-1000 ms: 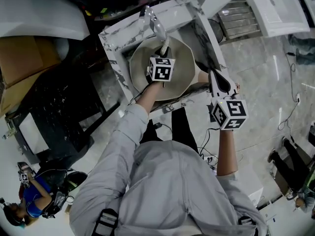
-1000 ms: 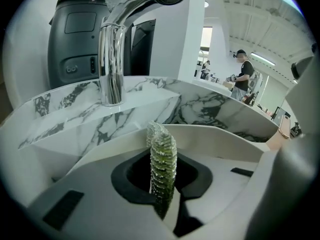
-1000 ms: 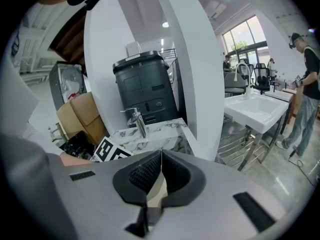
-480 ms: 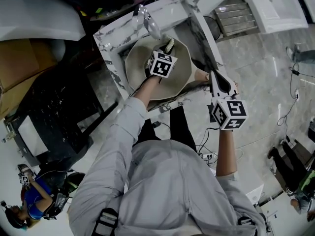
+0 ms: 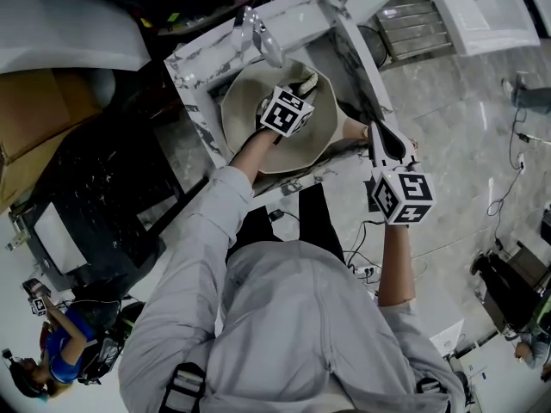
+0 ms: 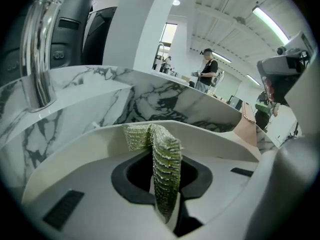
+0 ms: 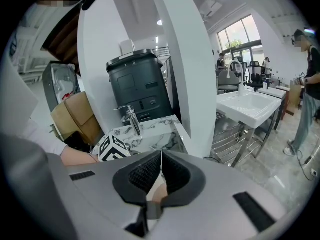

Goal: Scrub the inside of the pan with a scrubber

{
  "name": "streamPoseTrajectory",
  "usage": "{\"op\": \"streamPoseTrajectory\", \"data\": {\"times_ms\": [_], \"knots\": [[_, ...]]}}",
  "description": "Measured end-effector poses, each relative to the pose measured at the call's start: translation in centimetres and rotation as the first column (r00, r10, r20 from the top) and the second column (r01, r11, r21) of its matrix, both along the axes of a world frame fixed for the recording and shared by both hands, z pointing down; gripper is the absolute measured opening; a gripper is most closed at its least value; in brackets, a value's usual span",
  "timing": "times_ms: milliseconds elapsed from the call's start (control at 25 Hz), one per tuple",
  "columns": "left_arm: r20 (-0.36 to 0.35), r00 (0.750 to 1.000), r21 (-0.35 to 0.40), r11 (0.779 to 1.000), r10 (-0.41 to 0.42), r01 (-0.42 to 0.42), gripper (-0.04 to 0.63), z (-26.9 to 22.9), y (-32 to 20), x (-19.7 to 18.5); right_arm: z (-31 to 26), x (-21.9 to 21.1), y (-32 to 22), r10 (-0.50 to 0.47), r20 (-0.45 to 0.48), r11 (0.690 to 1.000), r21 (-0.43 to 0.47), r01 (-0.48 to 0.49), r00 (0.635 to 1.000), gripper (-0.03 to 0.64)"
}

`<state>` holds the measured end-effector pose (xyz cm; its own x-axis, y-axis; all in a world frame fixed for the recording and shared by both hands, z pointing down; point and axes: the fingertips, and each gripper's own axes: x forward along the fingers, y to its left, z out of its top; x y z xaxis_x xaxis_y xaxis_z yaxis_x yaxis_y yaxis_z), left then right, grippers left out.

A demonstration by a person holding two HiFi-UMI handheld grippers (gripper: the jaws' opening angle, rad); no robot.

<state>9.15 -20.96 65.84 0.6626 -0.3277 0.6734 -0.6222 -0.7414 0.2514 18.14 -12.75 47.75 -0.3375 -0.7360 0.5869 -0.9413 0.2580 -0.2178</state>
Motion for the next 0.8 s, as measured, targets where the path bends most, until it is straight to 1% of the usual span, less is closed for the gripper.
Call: {"op": "streamPoseTrajectory", "data": {"times_ms": [120, 240, 400, 560, 640, 800], "knots": [[-0.008, 0.999, -0.024, 0.998, 0.051, -0.051, 0.071, -0.4, 1.0, 0.7, -0.1, 0.0, 0.1, 0.008, 0.0, 1.0, 0.002, -0.008, 1.0, 0.035], [-0.01, 0.995, -0.014, 0.994, 0.104, -0.104, 0.071, -0.9, 1.8, 1.3, -0.2, 0.0, 0.4, 0.02, 0.0, 1.0, 0.0, -0.02, 1.0, 0.035], [-0.008, 0.982, 0.021, 0.981, 0.191, -0.191, 0.071, -1.3, 3.2, 2.4, -0.3, 0.1, 0.9, 0.04, 0.0, 0.999, -0.004, -0.04, 0.999, 0.035], [-0.013, 0.971, 0.002, 0.971, 0.238, -0.238, 0.071, -1.8, 4.3, 2.6, -0.5, 0.0, 1.2, 0.049, 0.001, 0.999, 0.001, -0.049, 0.999, 0.035], [-0.009, 0.956, 0.004, 0.956, 0.292, -0.292, 0.071, -1.9, 5.3, 2.8, -0.6, 0.0, 1.5, 0.056, -0.001, 0.998, 0.001, -0.056, 0.998, 0.035], [0.017, 0.908, 0.016, 0.908, 0.419, -0.419, 0.071, -2.1, 7.9, 2.9, -0.8, -0.1, 2.2, 0.065, -0.006, 0.998, 0.0, -0.065, 0.998, 0.035]]}}
